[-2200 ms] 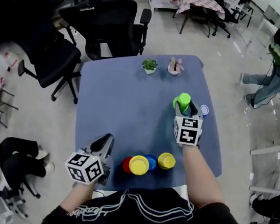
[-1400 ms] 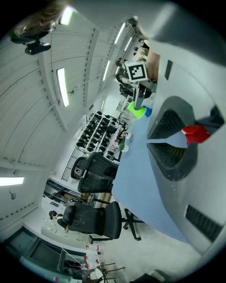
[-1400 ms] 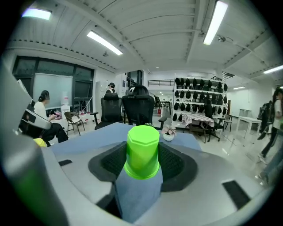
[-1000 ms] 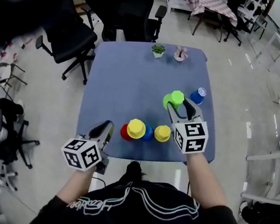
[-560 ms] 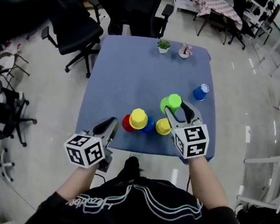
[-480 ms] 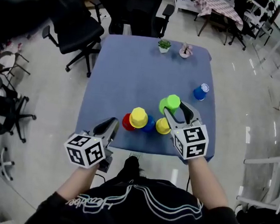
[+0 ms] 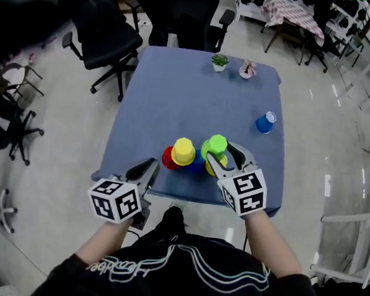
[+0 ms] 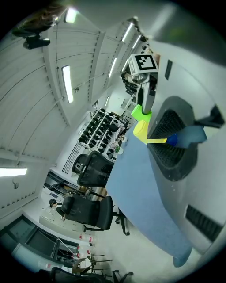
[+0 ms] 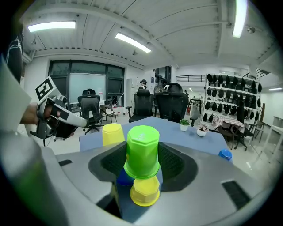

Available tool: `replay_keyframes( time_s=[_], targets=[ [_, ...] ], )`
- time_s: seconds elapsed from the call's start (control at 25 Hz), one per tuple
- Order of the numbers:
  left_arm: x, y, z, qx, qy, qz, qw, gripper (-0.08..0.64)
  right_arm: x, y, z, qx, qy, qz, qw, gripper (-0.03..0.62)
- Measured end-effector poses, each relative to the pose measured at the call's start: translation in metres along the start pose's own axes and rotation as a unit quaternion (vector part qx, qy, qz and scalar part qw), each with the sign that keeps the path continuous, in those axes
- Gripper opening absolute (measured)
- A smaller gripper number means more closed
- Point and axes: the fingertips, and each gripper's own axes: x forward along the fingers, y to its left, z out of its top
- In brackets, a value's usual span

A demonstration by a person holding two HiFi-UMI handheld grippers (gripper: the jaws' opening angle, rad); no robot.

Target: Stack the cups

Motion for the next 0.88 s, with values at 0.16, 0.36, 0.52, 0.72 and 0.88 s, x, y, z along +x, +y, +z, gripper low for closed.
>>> replay_keyframes(
  time_s=[0.16, 0.36, 0.52, 0.72, 0.88],
  targets=[
    [-0.002, -0.005, 0.001, 0.004, -0.004, 0.002, 1.0000, 0.048, 0.000, 0.010, -0.005, -0.014, 0.009, 0.022, 1.000, 0.239],
    [-0.005, -0.010, 0.006, 0.009, -0.014, 0.005, 0.9999, 0.048, -0.001, 0.016, -0.010, -0.031, 0.017, 0.038, 0.999, 0.239],
    [-0.003, -0.013, 0.006, 0.014, -0.020, 0.005, 0.9997, 0.048, 0.000, 0.017, -0.014, -0.037, 0.018, 0.045, 0.998, 0.239],
    [-0.004, -0.015, 0.007, 0.016, -0.027, 0.005, 0.9995, 0.048, 0.003, 0.018, -0.019, -0.033, 0.023, 0.050, 0.998, 0.239],
    [-0.004, -0.017, 0.007, 0.014, -0.033, 0.007, 0.9993, 0.048, 0.004, 0.019, -0.021, -0.033, 0.021, 0.051, 0.998, 0.239]
  ],
)
